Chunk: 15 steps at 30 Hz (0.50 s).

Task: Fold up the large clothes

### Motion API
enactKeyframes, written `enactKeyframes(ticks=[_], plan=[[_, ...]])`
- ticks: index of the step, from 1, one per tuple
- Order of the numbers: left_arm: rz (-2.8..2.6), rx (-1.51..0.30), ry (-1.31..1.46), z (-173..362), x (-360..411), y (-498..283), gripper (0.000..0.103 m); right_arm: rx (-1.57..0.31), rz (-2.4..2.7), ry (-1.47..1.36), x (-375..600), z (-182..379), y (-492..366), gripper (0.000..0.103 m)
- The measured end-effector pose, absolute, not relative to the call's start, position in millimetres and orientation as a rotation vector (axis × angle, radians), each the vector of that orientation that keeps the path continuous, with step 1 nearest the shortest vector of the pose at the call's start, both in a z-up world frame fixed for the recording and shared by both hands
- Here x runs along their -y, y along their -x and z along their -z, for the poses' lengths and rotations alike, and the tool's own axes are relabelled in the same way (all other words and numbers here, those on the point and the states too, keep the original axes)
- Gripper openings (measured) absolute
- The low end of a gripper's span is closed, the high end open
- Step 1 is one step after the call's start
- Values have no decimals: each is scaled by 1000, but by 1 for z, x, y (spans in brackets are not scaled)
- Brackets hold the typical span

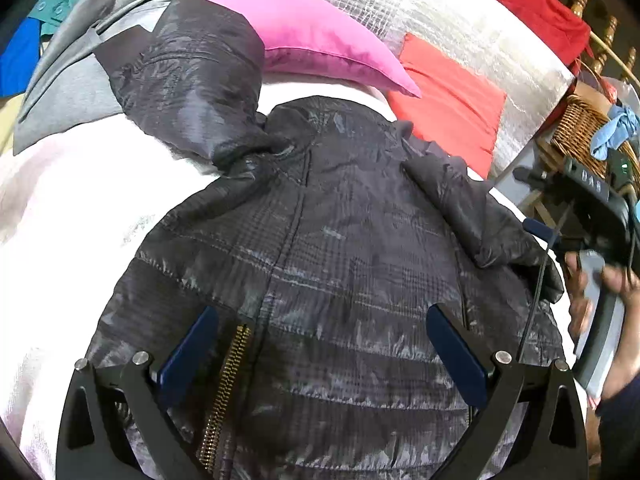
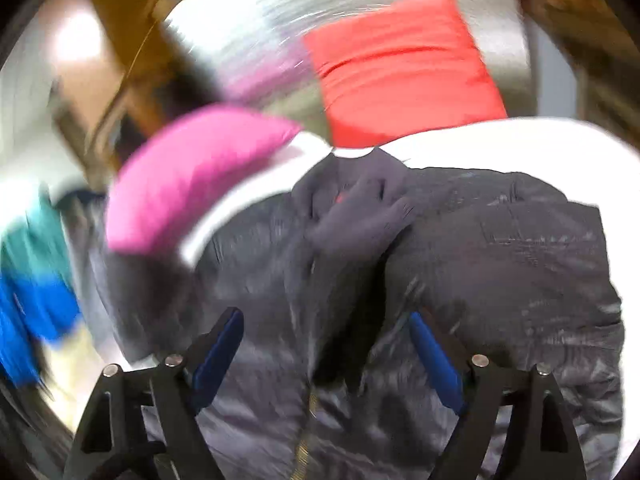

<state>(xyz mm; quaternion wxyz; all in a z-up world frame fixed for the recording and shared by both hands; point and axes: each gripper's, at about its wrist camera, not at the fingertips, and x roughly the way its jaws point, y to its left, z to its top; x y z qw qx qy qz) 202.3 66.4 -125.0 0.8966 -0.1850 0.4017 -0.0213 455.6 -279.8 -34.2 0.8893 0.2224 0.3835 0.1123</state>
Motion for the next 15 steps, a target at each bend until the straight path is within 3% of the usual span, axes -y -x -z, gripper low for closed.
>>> enactKeyframes(ticks=[8, 15], plan=[[32, -826, 399, 127, -70, -205, 103, -925, -228, -657, 258, 93, -523, 86], [20, -817, 408, 125, -72, -205, 103, -826, -500, -287, 162, 55, -475, 87]])
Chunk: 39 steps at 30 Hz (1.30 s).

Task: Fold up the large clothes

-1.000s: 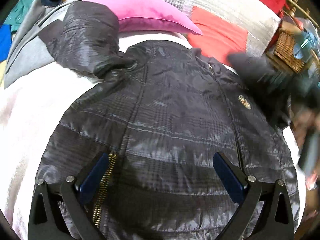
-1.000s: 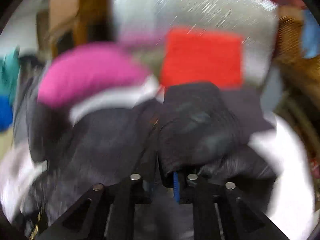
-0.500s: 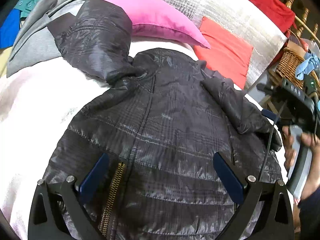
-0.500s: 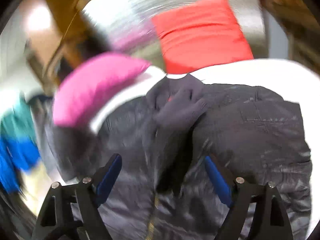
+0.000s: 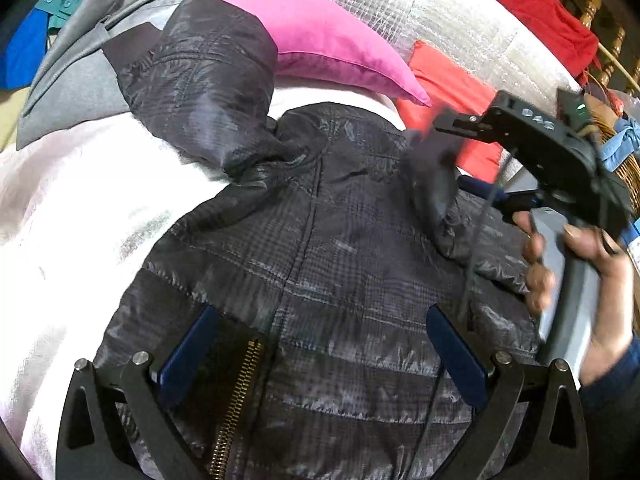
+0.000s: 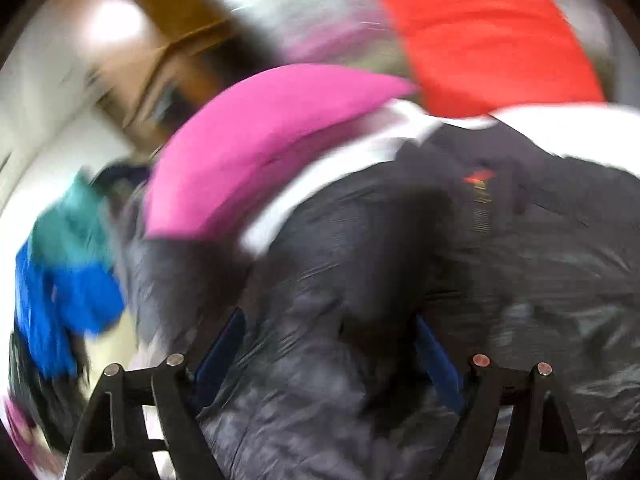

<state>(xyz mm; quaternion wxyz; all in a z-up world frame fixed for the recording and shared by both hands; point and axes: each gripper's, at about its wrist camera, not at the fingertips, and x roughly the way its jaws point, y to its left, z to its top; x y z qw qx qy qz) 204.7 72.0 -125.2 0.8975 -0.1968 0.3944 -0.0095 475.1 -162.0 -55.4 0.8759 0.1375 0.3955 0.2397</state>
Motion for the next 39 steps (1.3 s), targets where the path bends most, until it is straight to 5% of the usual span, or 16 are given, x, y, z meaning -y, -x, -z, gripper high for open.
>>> enactKeyframes(ticks=[8, 18, 27, 30, 31, 33, 34, 39], plan=[[7, -799, 388, 119, -69, -199, 103, -808, -339, -333, 251, 59, -415, 87], [5, -799, 414, 111, -75, -208, 103, -722, -209, -1080, 428, 118, -305, 87], [42, -899, 564, 103, -77, -311, 103, -685, -142, -1202, 445, 129, -321, 86], [-31, -964, 552, 121, -72, -346, 102, -718, -87, -1154, 435, 131, -318, 71], [-49, -982, 559, 126, -71, -354, 97, -733, -81, -1127, 430, 130, -317, 60], [-56, -1002, 569, 131, -71, -365, 53, -773, -71, -1066, 424, 129, -321, 31], [-70, -1027, 548, 132, -71, -369, 10, -780, -72, -1035, 422, 127, -323, 22], [-88, -891, 488, 113, -75, -347, 10, -820, -128, -768, 398, 111, -325, 19]])
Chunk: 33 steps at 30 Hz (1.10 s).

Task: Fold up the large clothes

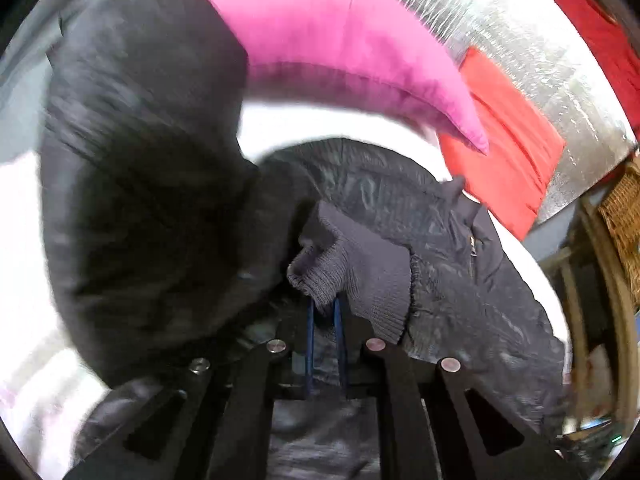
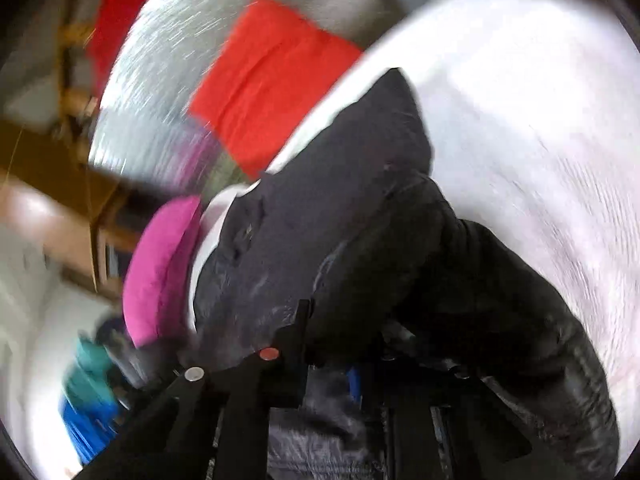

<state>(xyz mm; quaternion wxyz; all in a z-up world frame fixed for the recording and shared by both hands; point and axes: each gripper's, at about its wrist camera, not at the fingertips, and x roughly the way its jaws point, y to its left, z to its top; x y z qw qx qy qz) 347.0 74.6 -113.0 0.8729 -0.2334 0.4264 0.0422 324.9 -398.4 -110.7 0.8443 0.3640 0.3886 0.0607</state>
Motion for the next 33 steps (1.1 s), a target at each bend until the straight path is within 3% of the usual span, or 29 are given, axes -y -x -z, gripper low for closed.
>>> enactKeyframes(ticks=[3, 4, 5, 6, 11, 12, 17, 18, 20, 21, 23, 26, 28, 29, 31, 33], plan=[[-122, -947, 454, 144, -73, -343, 11, -907, -180, -734, 401, 128, -321, 34], [-120, -927, 440, 146, -72, -341, 11, -900, -202, -760, 406, 127, -316, 44], [-120, -901, 405, 144, -67, -338, 11, -878, -237, -788, 412, 120, -305, 68], [-119, -894, 390, 144, -64, -338, 11, -848, -253, -788, 418, 111, -295, 73], [-77, -837, 425, 152, -68, -327, 12, -709, -219, -686, 446, 65, -276, 74], [-73, -828, 434, 151, -74, -326, 12, -694, -188, -683, 452, 62, -287, 80], [-58, -791, 432, 154, -79, -320, 12, -837, -97, -768, 488, 101, -378, 81], [-57, -788, 426, 155, -78, -321, 12, -851, -110, -802, 487, 107, -395, 76], [-54, -778, 417, 154, -78, -314, 12, -878, -151, -706, 472, 104, -420, 32], [-51, -776, 418, 153, -78, -315, 12, -911, -121, -586, 455, 96, -433, 15], [-47, -773, 414, 154, -77, -317, 13, -900, -76, -425, 437, 82, -447, 10], [-3, -771, 398, 154, -70, -320, 15, -946, 54, -383, 440, 106, -461, 10], [-5, -771, 380, 154, -67, -318, 15, -917, 77, -376, 435, 113, -454, 17], [-2, -774, 391, 154, -69, -317, 15, -886, 85, -431, 439, 111, -445, 27], [2, -775, 403, 154, -71, -317, 15, -843, 141, -475, 444, 102, -427, 63], [-2, -775, 393, 153, -69, -319, 15, -795, 134, -439, 436, 85, -405, 64]])
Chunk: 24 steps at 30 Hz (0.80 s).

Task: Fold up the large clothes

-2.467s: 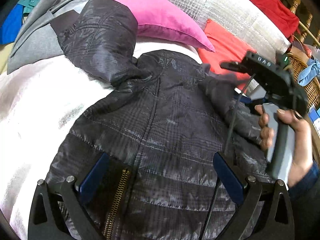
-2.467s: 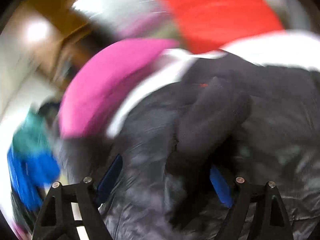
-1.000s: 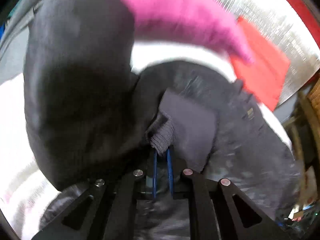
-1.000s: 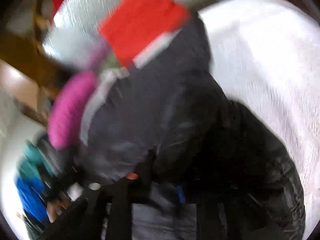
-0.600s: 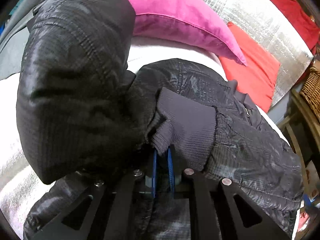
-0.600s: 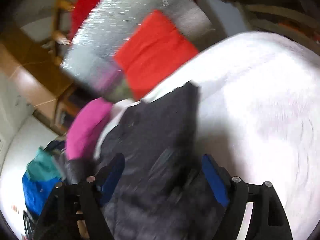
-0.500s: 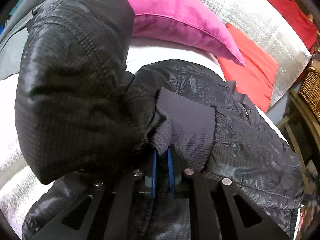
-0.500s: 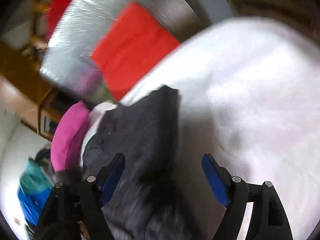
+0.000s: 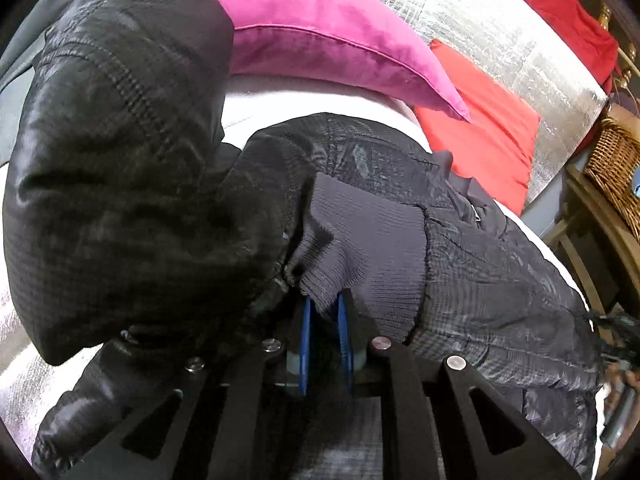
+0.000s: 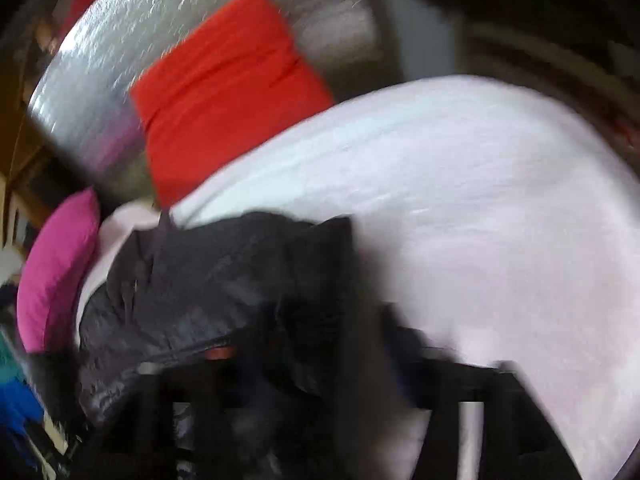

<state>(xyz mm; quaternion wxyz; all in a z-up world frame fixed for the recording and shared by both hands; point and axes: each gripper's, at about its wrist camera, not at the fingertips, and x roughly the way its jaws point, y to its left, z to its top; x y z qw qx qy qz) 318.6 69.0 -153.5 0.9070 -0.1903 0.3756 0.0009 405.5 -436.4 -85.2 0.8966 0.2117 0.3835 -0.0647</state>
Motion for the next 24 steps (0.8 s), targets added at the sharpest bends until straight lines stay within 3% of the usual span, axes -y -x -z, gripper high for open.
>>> enactKeyframes(ticks=[5, 10, 12, 13, 16, 17, 18, 20, 24], plan=[[1, -776, 400, 154, -69, -319, 15, -764, -43, -424, 404, 60, -349, 64], [1, -777, 400, 154, -68, -324, 17, -924, -169, -580, 396, 107, -361, 70], [11, -778, 403, 156, -67, -325, 18, -924, -138, -712, 413, 131, -364, 60], [12, -778, 409, 156, -68, -325, 18, -907, -124, -747, 413, 124, -362, 60], [27, -777, 434, 156, -71, -325, 19, -799, -102, -686, 394, 91, -335, 84], [27, -779, 436, 154, -71, -324, 21, -757, -92, -643, 383, 81, -322, 87], [31, -788, 427, 151, -70, -323, 24, -736, -102, -604, 369, 76, -308, 90], [35, -818, 383, 136, -66, -317, 48, -710, -128, -537, 348, 76, -281, 91], [91, -706, 429, 83, -78, -277, 76, -720, -132, -411, 308, 106, -249, 94]])
